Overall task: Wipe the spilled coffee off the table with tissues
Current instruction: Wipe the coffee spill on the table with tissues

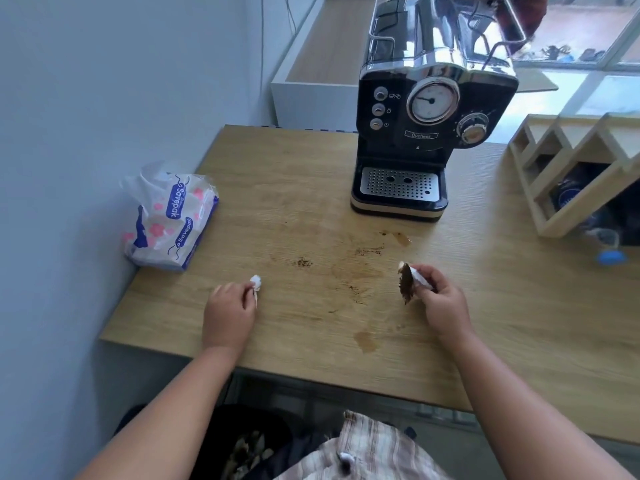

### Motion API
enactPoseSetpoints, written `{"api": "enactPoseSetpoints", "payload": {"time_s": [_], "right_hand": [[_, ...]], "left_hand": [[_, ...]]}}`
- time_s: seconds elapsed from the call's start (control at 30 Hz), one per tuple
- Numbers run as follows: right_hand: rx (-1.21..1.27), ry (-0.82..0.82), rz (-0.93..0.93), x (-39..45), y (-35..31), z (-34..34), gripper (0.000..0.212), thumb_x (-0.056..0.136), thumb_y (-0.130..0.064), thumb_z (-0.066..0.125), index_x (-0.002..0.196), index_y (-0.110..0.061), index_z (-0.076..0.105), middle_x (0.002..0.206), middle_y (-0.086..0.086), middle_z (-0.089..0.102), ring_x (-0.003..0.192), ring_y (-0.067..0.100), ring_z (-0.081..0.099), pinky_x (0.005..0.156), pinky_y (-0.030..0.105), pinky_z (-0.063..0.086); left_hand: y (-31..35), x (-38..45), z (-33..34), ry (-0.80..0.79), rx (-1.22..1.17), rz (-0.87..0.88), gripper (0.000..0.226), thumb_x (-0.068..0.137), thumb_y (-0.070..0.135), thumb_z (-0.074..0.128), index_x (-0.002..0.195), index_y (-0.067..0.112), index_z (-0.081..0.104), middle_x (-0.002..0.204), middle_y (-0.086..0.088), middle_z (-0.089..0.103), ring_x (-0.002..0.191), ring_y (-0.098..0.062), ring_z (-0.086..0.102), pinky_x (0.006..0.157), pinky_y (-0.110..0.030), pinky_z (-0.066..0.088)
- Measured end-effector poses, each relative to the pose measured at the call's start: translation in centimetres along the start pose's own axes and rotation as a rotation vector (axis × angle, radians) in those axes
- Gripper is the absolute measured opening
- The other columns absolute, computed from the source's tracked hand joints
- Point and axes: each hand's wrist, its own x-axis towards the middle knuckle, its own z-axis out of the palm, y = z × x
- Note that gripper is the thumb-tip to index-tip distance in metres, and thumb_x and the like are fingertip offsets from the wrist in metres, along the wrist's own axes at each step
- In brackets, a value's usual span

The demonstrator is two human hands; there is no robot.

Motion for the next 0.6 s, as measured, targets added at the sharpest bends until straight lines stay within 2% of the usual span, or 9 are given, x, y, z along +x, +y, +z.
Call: {"api": "enactPoseSetpoints", "payload": {"time_s": [0.1, 0.23, 0.33, 0.47, 0.6], "right_hand": [[-0.002, 0.006, 0.017, 0.5, 0.1, -0.3, 0.026, 0.087, -0.001, 0.057, 0.087, -0.027, 0.064, 0.088, 0.003, 0.065, 0.076, 0.014, 0.060, 0.073, 0.030, 0.051], [-0.071, -0.027, 0.058, 1.0, -0.1, -0.6, 0.031, 0.087, 0.002, 0.054, 0.080, -0.028, 0.056, 0.086, 0.001, 0.063, 0.061, 0.005, 0.064, 0.061, 0.013, 0.049], [-0.193, -0.007, 0.046, 1.0, -0.1, -0.9, 0.027, 0.086, -0.004, 0.056, 0.081, -0.030, 0.056, 0.086, 0.001, 0.066, 0.065, 0.009, 0.066, 0.059, 0.015, 0.045], [-0.471, 0.091, -0.125, 0.7, 0.6, -1.6, 0.020, 0.081, -0.005, 0.058, 0.085, -0.024, 0.062, 0.074, -0.002, 0.062, 0.066, 0.011, 0.054, 0.057, 0.019, 0.040], [-0.639, 0.083, -0.349, 0.8, 1.2, -2.0, 0.017, 0.078, 0.000, 0.061, 0.083, -0.016, 0.064, 0.078, 0.002, 0.061, 0.065, 0.018, 0.053, 0.058, 0.027, 0.043]], "left_hand": [[0.5, -0.5, 0.7, 0.015, -0.032, 0.011, 0.009, 0.077, -0.001, 0.066, 0.085, 0.005, 0.067, 0.075, -0.010, 0.065, 0.073, -0.029, 0.056, 0.072, -0.032, 0.040], [1.1, -0.6, 1.8, 0.019, -0.075, 0.053, 0.012, 0.077, 0.000, 0.067, 0.087, 0.006, 0.067, 0.079, -0.009, 0.066, 0.076, -0.027, 0.056, 0.075, -0.030, 0.040], [1.1, -0.6, 1.9, 0.012, -0.093, 0.072, 0.013, 0.078, 0.000, 0.066, 0.089, 0.006, 0.067, 0.081, -0.009, 0.067, 0.078, -0.027, 0.056, 0.076, -0.032, 0.042], [1.0, -0.6, 1.9, 0.015, -0.096, 0.077, 0.012, 0.078, 0.001, 0.066, 0.089, 0.006, 0.067, 0.082, -0.008, 0.067, 0.079, -0.026, 0.056, 0.077, -0.032, 0.042], [0.9, -0.5, 2.0, 0.017, -0.096, 0.088, 0.013, 0.077, 0.000, 0.066, 0.088, 0.007, 0.067, 0.083, -0.009, 0.067, 0.079, -0.027, 0.057, 0.078, -0.028, 0.038]]}}
